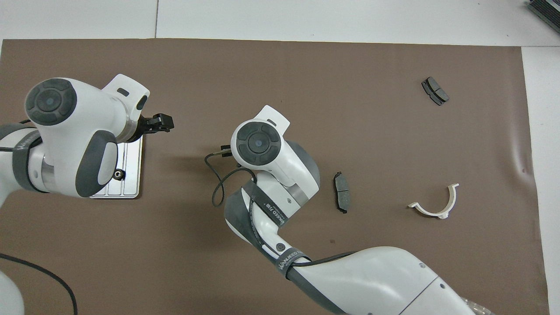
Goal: Pick bearing gear from pile to tray
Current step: 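Grasp the third bearing with the left gripper while the right gripper withdraws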
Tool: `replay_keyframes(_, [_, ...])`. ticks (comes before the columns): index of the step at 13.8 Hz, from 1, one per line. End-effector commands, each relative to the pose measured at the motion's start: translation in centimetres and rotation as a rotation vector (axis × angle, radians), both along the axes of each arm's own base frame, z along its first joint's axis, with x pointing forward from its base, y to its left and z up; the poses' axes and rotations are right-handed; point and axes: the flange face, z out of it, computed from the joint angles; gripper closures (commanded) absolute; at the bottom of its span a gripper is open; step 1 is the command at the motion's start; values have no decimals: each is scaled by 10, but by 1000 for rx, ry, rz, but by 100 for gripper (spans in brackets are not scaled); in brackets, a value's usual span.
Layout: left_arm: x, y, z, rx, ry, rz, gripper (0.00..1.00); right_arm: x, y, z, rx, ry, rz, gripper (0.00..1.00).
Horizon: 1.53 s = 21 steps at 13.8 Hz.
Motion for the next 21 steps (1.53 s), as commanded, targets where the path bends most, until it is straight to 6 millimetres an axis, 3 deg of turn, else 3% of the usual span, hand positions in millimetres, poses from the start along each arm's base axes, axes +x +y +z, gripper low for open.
replay_keyframes(1, [-4, -51, -22, -25, -15, 52, 0, 21, -63, 79, -18, 46, -21, 28])
replay_keyframes(4, [-24, -139, -61, -43, -14, 101, 0, 31, -155, 141, -33, 111, -3, 27])
replay_keyframes(5, [-32, -159, -71, -40, -13, 107, 0, 33, -184, 158, -44, 121, 1, 27])
replay_keyframes(7, [-35, -169, -85, -42, -12, 118, 0, 26, -234, 200, -53, 110, 11, 21])
replay_keyframes(9, [-46, -190, -99, -45, -8, 115, 0, 15, -280, 228, -73, 132, 34, 17])
replay_keyframes(11, [-46, -190, -103, -42, -10, 113, 39, 4, -323, 243, -86, 162, 25, 11])
replay_keyframes(12, [-46, -190, -105, -44, -12, 113, 50, 4, -348, 247, -86, 170, 16, 6])
replay_keyframes(13, [-47, -188, -107, -45, -12, 114, 53, 6, -365, 248, -81, 171, 3, 0])
replay_keyframes(17, [-45, -186, -108, -44, -15, 115, 59, -4, -408, 260, -58, 199, -68, 0])
replay_keyframes(19, [-45, -186, -109, -43, -13, 113, 63, -12, -415, 261, -53, 229, -81, 0])
replay_keyframes(20, [-46, -185, -109, -42, -12, 113, 72, -17, -422, 262, -54, 247, -91, 0])
replay_keyframes(21, [-45, -184, -110, -41, -13, 112, 94, -19, -420, 260, -56, 261, -87, 0])
